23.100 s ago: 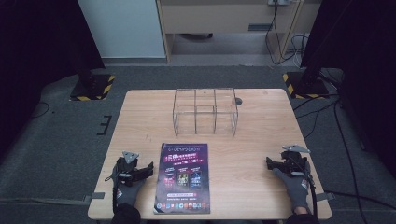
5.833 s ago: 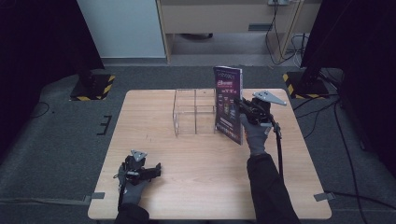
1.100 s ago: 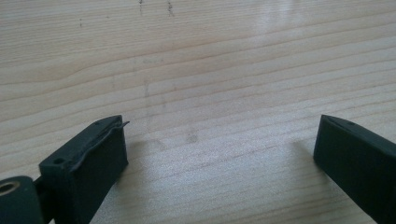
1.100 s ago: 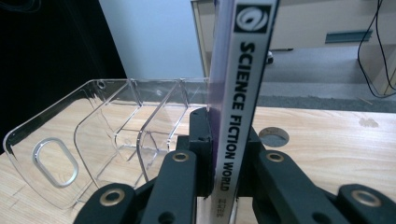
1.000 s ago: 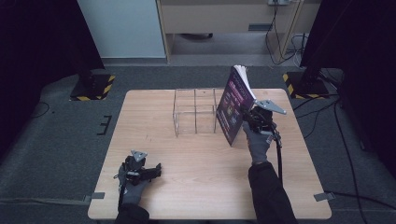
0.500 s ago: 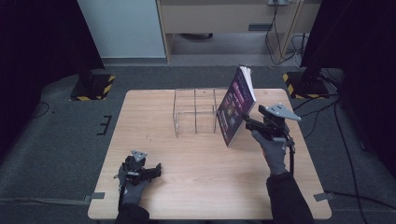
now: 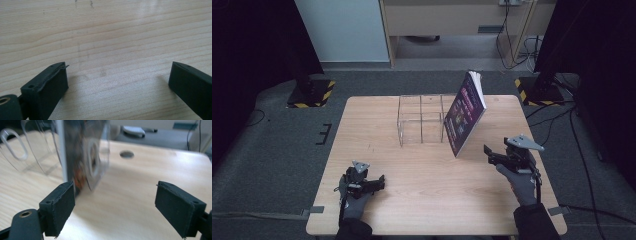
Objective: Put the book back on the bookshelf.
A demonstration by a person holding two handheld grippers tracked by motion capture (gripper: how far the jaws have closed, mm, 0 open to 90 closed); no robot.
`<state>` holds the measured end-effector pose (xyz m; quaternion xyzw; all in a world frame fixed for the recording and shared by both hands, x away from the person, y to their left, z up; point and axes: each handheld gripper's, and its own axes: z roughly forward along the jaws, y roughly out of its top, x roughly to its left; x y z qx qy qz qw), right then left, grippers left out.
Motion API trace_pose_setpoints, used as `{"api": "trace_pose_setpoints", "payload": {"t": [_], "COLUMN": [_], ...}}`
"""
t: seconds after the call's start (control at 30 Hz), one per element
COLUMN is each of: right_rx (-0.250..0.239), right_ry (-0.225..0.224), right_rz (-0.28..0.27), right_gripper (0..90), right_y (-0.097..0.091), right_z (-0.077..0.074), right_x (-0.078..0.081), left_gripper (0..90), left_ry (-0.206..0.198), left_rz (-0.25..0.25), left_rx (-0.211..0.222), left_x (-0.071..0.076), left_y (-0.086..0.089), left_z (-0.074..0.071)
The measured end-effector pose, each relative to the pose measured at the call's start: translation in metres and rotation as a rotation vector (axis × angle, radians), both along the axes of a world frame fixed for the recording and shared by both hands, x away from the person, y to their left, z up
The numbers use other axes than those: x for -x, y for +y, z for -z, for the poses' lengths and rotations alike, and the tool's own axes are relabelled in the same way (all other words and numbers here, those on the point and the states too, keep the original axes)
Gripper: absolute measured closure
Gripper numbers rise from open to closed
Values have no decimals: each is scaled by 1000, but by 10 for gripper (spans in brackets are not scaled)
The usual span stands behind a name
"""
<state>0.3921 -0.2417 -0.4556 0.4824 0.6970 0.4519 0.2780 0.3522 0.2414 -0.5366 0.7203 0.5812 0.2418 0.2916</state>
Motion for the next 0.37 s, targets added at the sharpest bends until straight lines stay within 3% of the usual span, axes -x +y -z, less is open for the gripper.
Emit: {"api": "trace_pose_setpoints", "payload": {"t": [0.13,0.2,0.23,0.37], "right_rx": [1,62,83,120], "right_ry": [30,84,84,129], "right_rz": [21,29,46,78], "right_gripper": [165,148,151,147], "right_y": [-9,-13,-16,-25], "right_z": [23,32,35,50], "right_x": [6,7,8,13], "left_gripper": [13,13,13,10], "left_ry": [0,1,1,2], "left_rz": [0,0,-1,-2], "left_rx": [0,0,0,0], "left_x": [0,0,0,0], "left_y": [0,0,0,0], "left_z": [0,0,0,0]}}
